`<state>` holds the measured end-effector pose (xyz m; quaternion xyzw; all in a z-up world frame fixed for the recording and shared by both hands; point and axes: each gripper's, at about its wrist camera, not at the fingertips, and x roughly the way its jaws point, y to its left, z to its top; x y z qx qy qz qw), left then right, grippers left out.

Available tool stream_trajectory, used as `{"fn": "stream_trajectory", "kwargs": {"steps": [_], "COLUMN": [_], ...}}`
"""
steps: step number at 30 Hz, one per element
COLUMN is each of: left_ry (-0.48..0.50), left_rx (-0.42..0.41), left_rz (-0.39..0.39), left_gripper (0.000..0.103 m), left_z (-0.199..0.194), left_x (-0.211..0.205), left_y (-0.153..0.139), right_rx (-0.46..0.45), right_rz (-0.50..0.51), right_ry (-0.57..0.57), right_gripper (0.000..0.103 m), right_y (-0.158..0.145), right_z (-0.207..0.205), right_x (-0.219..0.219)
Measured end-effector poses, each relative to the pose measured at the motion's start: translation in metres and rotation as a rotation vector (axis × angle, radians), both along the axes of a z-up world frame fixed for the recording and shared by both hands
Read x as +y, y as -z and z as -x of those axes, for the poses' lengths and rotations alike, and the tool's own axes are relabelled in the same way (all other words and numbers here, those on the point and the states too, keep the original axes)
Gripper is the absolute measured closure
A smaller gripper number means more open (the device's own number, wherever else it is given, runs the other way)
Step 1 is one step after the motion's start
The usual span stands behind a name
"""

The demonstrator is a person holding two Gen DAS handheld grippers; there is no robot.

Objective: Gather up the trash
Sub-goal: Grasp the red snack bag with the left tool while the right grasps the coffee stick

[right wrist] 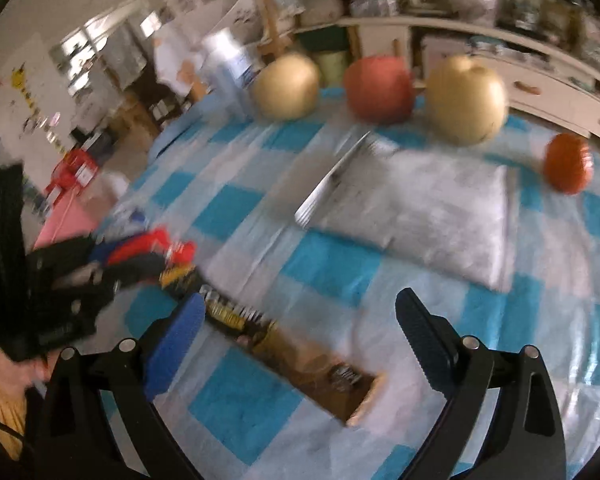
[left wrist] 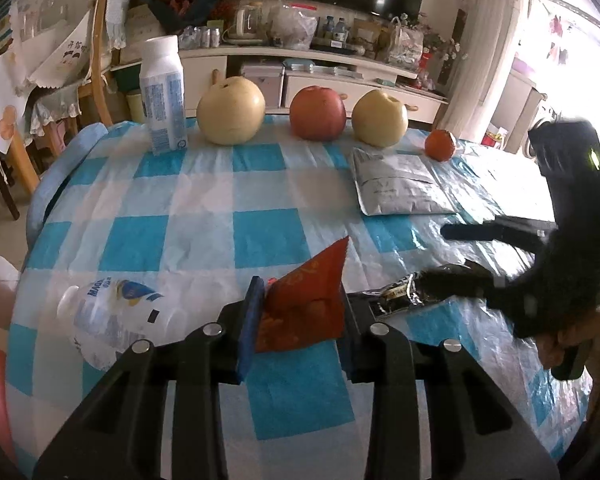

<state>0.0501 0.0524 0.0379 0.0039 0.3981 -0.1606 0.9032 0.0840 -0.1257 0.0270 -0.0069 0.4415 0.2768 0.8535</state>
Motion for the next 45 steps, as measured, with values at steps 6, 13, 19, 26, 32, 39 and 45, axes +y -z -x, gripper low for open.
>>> {"fn": "stream_trajectory", "kwargs": {"steps": [6,13,19,26,32,39,45], "left_ry": [-0.017,-0.026,-0.038,-0.033,-0.042,-0.047,-0.092], "left_rx": [0.029,0.037,0.029,0.005,-0.028,-0.055,-0.093], "left_rz": [-0.012,-0.021,0.001,0.062,0.111,0.155,0.178], "left_gripper": [0.068,0.074,0.076,0.077,0.077,0.077,0.077], "left_z": [-0.006,-0.007,-0.001,0.014,0.029,0.043,0.050], "left_x": [0.001,0.002,0.008,0.018,0.031,0.050,0.075], "left_y": [0.009,0.009,0.005,-0.006,-0.023,-0.041,-0.058], "right_rx": [-0.038,-0.128,-0.132,-0.113,-0.108,-0.132,-0.175], "right_rz": [0.044,0.192,0.221,0.205,0.129,0.103,0.060], "right_ry": [-0.098,-0.119,-0.095,0.005,0.095,0.136,0.167], "right_gripper": [0.019,0.050,0.077,0.083,0.094,0.094,0.095], "right_y": [0.001,0.002,0.003,0.002,-0.013,-0.024,-0.043], "right_z": [0.019,0.034,0.046,0.051,0.059,0.076,0.091], "right_x": [0.026,0.047,0.048,0.042,0.033,0.039,0.050]}}
